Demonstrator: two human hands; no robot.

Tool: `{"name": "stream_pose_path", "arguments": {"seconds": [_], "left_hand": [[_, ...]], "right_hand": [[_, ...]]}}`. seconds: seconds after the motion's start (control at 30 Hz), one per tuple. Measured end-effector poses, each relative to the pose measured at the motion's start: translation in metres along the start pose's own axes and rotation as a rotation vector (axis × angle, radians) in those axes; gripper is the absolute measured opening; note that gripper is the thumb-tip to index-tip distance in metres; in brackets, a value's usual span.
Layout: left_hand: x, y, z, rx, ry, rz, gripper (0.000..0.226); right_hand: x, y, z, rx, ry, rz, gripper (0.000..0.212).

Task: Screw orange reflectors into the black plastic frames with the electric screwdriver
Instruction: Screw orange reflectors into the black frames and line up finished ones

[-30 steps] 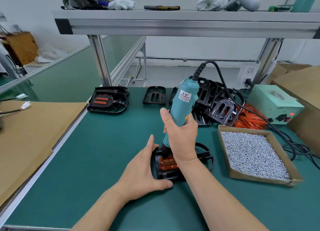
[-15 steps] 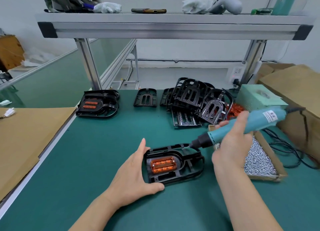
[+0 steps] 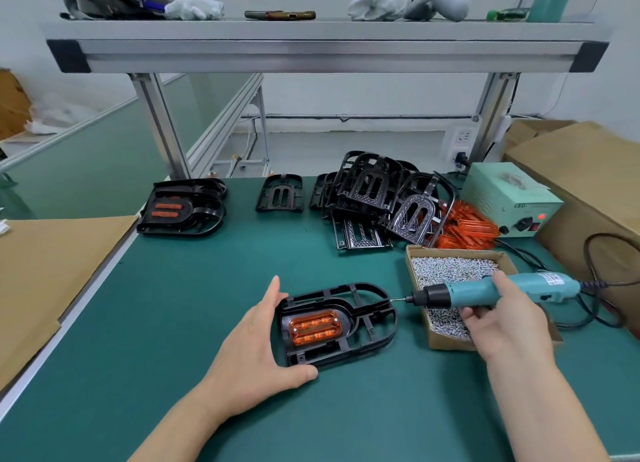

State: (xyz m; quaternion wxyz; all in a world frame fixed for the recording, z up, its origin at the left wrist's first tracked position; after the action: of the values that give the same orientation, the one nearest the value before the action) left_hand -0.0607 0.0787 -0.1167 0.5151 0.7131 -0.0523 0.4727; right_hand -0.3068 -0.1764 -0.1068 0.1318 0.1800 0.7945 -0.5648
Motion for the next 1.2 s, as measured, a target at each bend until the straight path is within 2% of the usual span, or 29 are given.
{"name": "stream_pose_path", "arguments": {"seconds": [0.1,0.23,0.37,0.43,0.53,0.6,0.63,0.73,0.87,1.0,1.2], "left_hand": [[0.001,-0.001,-0.001,0.002,0.015,-0.01,0.131],[0.002,-0.002,-0.002,0.009,0.029,-0.014,0.127],[0.005,-0.002,-0.003,0.008,0.037,-0.052,0.126],[0.007,-0.003,-0.002,0.012,0.046,-0.074,0.126],[0.014,-0.004,0.001,0.016,0.068,-0.067,0.126],[0.02,-0.006,0.004,0.035,0.093,-0.071,0.125],[0.023,-0.008,0.006,0.05,0.103,-0.08,0.125],[0.029,-0.012,0.009,0.079,0.115,-0.131,0.126],[0.032,-0.021,0.01,0.144,0.14,-0.283,0.131],[0.036,-0.026,0.01,0.196,0.168,-0.479,0.13],[0.035,-0.028,0.014,0.242,0.148,-0.747,0.114]], "right_hand": [[0.002,0.0,0.004,-0.053,-0.018,0.01,0.003],[0.006,0.001,0.003,-0.079,-0.032,0.097,0.035],[0.006,-0.001,-0.009,-0.087,-0.047,0.258,0.042],[0.011,-0.002,-0.021,-0.085,-0.057,0.336,0.039],[0.01,0.01,-0.054,-0.171,-0.054,0.443,0.017],[0.004,0.02,-0.061,-0.119,-0.135,0.418,0.015],[0.009,0.019,-0.059,0.016,-0.138,0.302,0.015],[0.007,0.022,-0.073,0.173,-0.108,0.071,0.045],[0.001,0.028,-0.079,0.309,-0.215,-0.132,0.038],[-0.011,0.035,-0.084,0.381,-0.314,-0.203,0.037],[-0.014,0.037,-0.085,0.472,-0.356,-0.282,0.034]]}}
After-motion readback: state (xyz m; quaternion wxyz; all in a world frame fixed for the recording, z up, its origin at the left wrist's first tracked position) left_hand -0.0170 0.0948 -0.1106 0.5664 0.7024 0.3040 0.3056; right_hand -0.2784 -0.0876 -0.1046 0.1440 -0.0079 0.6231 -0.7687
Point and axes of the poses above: each hand's wrist, its own z-axis towards the middle knuckle, its own x-axis out of the back of the hand, y = z × x, the point moved 8 cm from there along z, towards the middle knuckle, and after that the axes turned 8 degrees about x, right-handed, at the moved point
